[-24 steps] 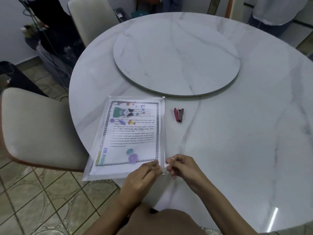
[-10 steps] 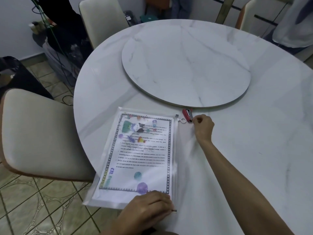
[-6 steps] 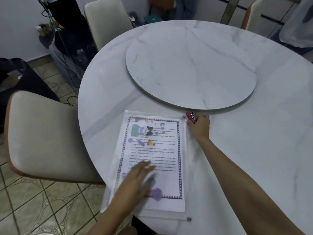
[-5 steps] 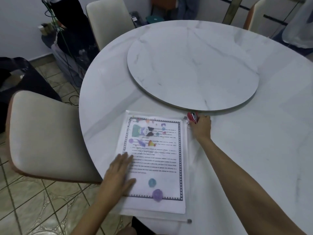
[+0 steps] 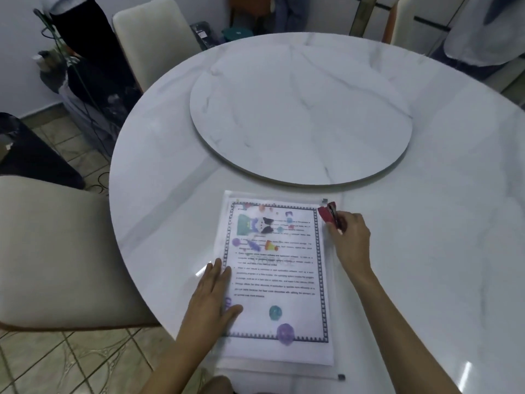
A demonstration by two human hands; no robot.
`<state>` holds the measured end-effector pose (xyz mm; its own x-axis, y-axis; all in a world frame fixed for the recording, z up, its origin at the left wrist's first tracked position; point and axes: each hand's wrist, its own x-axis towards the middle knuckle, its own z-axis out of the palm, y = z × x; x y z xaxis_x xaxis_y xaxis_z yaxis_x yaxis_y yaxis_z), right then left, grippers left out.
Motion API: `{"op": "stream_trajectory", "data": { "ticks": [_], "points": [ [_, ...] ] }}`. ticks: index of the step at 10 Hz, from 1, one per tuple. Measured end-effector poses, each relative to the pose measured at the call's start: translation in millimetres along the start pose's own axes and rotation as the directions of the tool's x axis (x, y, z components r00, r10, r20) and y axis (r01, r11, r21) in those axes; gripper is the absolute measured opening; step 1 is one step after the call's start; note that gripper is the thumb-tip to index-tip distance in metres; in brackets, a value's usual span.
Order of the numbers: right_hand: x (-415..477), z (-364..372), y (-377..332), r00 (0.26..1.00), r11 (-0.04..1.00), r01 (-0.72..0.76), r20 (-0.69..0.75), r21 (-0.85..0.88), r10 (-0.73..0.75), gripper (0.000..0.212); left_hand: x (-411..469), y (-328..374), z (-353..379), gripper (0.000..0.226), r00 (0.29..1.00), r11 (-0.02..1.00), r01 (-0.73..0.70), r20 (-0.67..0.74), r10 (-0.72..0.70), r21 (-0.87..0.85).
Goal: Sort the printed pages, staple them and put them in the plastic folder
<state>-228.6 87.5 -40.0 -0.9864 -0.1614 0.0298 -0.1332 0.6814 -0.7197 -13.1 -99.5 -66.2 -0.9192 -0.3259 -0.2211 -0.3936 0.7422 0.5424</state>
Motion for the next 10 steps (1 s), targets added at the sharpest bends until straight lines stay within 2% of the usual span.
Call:
{"op": "stream_trajectory", "data": {
  "ticks": [1,2,5,7,8,9,10],
  "points": [
    [-29,-8,4,0.997,0.999,0.031,0.073,0.036,-0.034,0.027,5,24,12,0.079,0.999,0.999,-0.036,0.024,0.037,-0.008],
    [-53,-11,14,0.990,0.998,0.061,0.127,-0.010,-0.059,0.028,7,44,24,0.079,0.996,0.998,-0.067,0.058,0.066,0.015],
    [-86,-19,45,0.990,0.988,0.050,0.135,-0.149,-0.030,0.029,3,79,43,0.080,0.996,0.994,-0.068,0.062,0.063,0.080],
    [-85,-31,44,0.978,0.983,0.104,0.194,-0.153,-0.073,0.041,4,79,42,0.074,0.996,0.996,-0.085,0.033,0.085,0.008],
    [-79,-55,25,0.987,0.997,0.078,0.141,-0.025,-0.074,0.044,-1,75,40,0.069,0.995,0.994,-0.096,-0.029,0.094,-0.059],
    [-67,-86,-3,0.991,0.990,0.121,0.040,0.069,-0.124,0.041,-5,70,41,0.078,0.987,0.990,-0.103,-0.132,0.089,-0.099],
    [-60,-138,-47,0.958,0.946,0.268,-0.154,0.180,-0.242,0.040,-4,45,49,0.063,0.942,0.965,-0.242,-0.263,0.208,-0.103]
  ]
}}
